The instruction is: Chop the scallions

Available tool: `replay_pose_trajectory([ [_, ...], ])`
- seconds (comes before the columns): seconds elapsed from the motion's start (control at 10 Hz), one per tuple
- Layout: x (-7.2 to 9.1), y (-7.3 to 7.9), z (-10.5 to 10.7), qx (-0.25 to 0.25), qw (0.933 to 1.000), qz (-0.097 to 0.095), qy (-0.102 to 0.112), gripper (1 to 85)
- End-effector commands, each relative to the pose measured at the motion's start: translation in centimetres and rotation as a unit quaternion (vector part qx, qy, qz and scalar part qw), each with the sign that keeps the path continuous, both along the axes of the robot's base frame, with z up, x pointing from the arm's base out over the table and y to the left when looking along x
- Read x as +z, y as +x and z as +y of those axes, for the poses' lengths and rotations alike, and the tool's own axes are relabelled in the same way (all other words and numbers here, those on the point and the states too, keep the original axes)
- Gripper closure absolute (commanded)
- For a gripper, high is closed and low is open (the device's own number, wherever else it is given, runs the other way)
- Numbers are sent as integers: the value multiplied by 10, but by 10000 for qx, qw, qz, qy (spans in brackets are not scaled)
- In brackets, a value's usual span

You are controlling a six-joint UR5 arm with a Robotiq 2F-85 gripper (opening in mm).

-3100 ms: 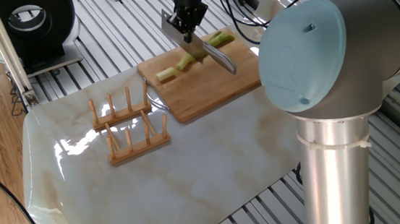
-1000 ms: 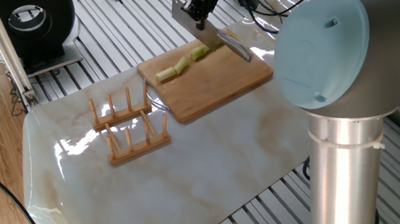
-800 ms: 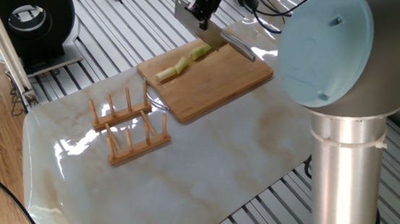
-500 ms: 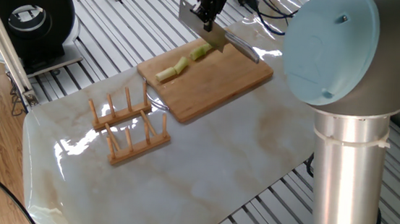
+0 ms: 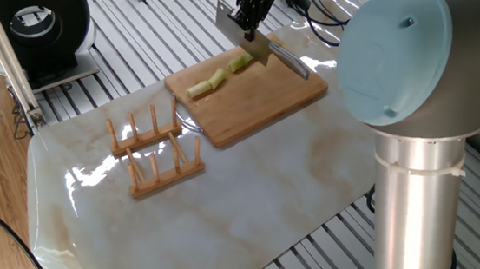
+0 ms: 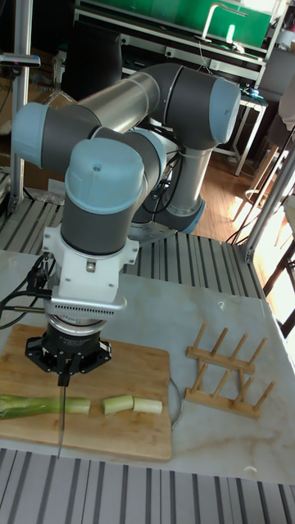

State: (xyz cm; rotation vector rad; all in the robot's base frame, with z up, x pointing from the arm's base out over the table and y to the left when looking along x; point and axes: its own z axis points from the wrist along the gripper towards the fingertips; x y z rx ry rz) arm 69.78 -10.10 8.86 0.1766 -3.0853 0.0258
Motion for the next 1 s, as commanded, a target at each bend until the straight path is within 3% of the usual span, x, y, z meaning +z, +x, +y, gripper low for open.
replay_pose_trajectory([
  [0.0, -2, 1, 1, -74, 10000, 0, 30, 843],
  [0.9, -9, 4, 3, -112, 9999, -9, 20, 843],
])
